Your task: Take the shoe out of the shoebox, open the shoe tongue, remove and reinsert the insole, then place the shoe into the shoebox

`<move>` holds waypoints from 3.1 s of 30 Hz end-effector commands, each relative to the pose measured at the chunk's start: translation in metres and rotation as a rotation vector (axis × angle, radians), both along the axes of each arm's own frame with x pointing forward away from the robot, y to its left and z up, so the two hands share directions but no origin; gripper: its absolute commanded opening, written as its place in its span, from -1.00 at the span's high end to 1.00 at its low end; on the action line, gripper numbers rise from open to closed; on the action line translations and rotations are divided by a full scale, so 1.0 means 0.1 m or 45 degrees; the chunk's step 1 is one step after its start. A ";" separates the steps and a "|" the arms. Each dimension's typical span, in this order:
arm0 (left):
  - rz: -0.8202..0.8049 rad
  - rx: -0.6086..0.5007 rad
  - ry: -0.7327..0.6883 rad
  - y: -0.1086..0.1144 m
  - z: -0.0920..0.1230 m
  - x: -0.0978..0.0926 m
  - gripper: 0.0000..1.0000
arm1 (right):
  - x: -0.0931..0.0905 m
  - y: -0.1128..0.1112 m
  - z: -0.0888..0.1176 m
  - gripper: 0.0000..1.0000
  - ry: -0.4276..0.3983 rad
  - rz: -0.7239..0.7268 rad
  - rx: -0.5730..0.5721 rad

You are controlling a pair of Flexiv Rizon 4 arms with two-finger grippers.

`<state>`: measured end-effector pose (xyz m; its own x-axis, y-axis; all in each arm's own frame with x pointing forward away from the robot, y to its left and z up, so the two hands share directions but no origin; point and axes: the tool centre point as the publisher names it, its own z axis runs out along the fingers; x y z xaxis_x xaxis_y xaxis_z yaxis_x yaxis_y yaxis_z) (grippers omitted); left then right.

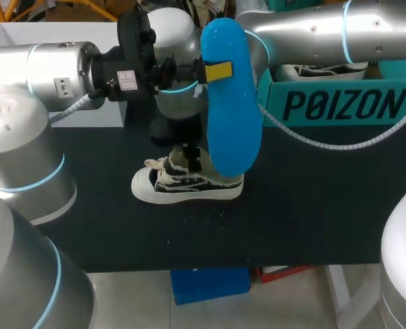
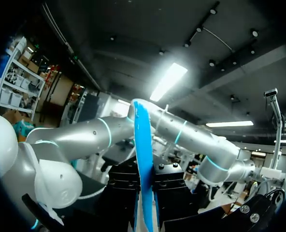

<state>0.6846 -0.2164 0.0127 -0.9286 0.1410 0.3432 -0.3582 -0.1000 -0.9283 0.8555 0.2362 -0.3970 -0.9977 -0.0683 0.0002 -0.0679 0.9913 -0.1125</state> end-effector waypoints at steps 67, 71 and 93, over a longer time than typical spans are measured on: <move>0.003 0.003 0.001 -0.01 0.00 -0.01 1.00 | 0.49 -0.39 0.53 1.00 -0.447 -2.405 0.245; 0.003 0.003 0.001 -0.01 0.00 -0.01 1.00 | 0.53 -0.41 0.49 1.00 -0.442 -2.479 0.225; 0.003 0.003 0.001 -0.01 0.00 -0.01 1.00 | 0.54 -0.41 -0.02 1.00 -0.468 -2.373 0.283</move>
